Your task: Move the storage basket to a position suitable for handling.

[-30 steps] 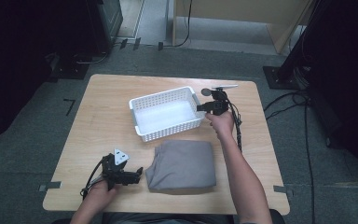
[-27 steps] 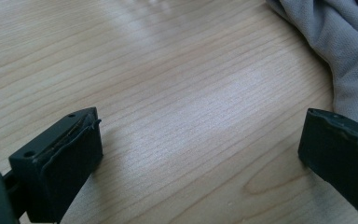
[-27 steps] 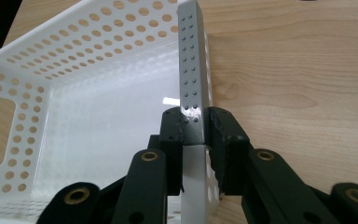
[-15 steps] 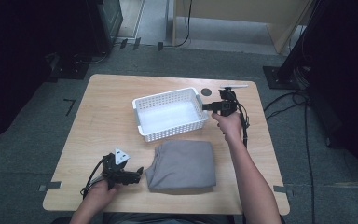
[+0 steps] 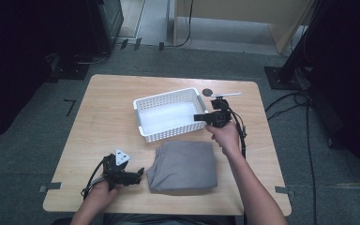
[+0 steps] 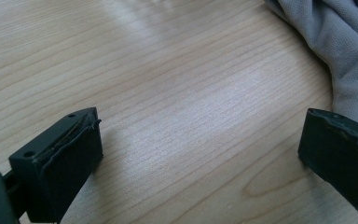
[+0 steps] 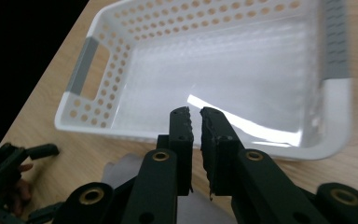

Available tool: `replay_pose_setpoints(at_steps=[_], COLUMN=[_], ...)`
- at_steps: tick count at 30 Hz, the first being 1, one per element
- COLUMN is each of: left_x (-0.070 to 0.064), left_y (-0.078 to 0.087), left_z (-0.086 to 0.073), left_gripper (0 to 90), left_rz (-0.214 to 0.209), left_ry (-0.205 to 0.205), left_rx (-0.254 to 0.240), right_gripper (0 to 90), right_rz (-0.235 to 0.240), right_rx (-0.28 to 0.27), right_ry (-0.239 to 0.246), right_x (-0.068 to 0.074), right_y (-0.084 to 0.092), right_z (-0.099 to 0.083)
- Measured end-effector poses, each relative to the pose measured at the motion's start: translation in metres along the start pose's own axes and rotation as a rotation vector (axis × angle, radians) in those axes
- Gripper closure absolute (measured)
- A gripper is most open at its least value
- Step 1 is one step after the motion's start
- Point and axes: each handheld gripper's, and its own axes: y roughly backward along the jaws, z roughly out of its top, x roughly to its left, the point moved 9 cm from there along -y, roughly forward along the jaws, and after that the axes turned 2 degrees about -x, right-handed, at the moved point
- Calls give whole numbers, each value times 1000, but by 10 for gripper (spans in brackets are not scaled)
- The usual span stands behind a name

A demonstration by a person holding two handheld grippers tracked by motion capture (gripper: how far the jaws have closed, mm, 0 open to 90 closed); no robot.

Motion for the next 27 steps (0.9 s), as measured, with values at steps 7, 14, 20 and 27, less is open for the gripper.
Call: replay_pose_setpoints(at_steps=[7, 14, 20, 27], left_x=[0, 0, 0, 0], left_y=[0, 0, 0, 0], left_z=[0, 0, 0, 0], left_gripper=[0, 0, 0, 0], left_rz=[0, 0, 0, 0], left_ry=[1, 0, 1, 1], left_rx=[0, 0, -1, -1], right_gripper=[900, 900, 900, 877], right_rz=[73, 126, 141, 127], right_rx=[42, 104, 138, 150], right_ry=[30, 77, 101, 105], right_x=[28, 59, 69, 70], right_y=[-22, -48, -71, -93], right_z=[-20, -39, -47, -45])
